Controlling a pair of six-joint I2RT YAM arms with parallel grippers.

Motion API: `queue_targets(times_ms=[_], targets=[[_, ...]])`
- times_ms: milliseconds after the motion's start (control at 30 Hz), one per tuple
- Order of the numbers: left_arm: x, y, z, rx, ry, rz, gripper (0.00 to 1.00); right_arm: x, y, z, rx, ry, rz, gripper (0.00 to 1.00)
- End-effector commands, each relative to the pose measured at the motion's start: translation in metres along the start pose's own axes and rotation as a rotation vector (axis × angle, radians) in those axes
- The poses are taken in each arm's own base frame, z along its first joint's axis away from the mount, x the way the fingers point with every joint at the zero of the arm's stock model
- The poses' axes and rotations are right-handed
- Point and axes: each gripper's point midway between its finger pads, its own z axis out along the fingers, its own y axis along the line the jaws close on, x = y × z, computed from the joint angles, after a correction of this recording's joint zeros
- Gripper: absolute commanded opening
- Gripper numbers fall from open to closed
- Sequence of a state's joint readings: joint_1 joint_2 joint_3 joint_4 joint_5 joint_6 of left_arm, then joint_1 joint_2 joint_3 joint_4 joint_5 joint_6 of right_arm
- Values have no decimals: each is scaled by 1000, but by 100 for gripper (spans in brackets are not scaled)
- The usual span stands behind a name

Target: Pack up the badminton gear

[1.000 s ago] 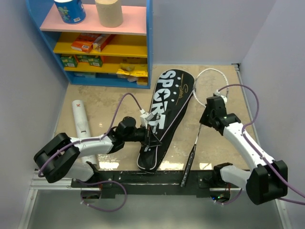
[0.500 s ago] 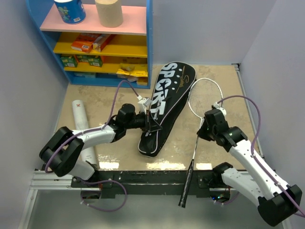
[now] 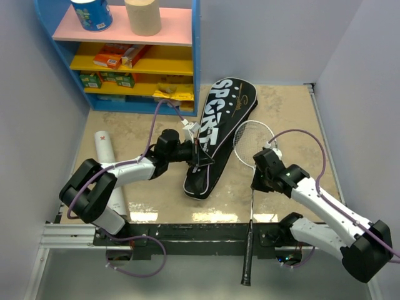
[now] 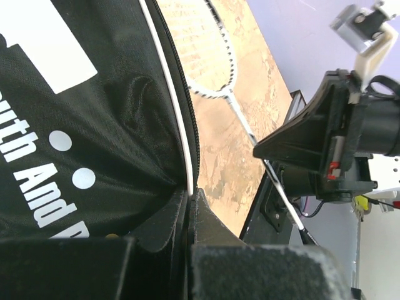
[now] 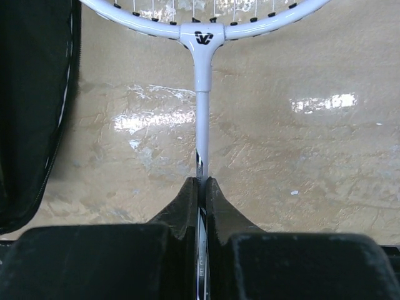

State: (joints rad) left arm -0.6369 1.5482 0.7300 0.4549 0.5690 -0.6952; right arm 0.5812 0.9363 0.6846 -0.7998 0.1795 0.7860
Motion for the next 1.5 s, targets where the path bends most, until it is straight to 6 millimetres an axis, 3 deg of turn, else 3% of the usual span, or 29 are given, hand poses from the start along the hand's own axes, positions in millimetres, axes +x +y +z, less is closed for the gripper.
queue_targets(times_ms=[0,233,467,867,1033,1100,1167,1467], targets=[[-33,-27,0,85,-72,79,0,-5,18,8,-44,-18,13,0],[-22,-28,-6,96,-68,68,0,-17,34,11,-52,-26,-12,0],[11,-17,-12,103,-36,17,0,-31,61,22,-84,-26,-33,0],[47,-39,-4,140,36,26,0,-39,104,43,-102,-43,-81,0],[65,-50,-3,148,83,29,0,-51,106,63,-35,-90,-92,0],[70,-53,-5,138,85,35,0,-60,117,70,-67,-127,-110,0],[77,-55,-10,135,97,37,0,-59,123,76,-99,-132,-144,0],[105,-57,-35,102,125,31,0,-92,145,109,-156,-211,-193,0]])
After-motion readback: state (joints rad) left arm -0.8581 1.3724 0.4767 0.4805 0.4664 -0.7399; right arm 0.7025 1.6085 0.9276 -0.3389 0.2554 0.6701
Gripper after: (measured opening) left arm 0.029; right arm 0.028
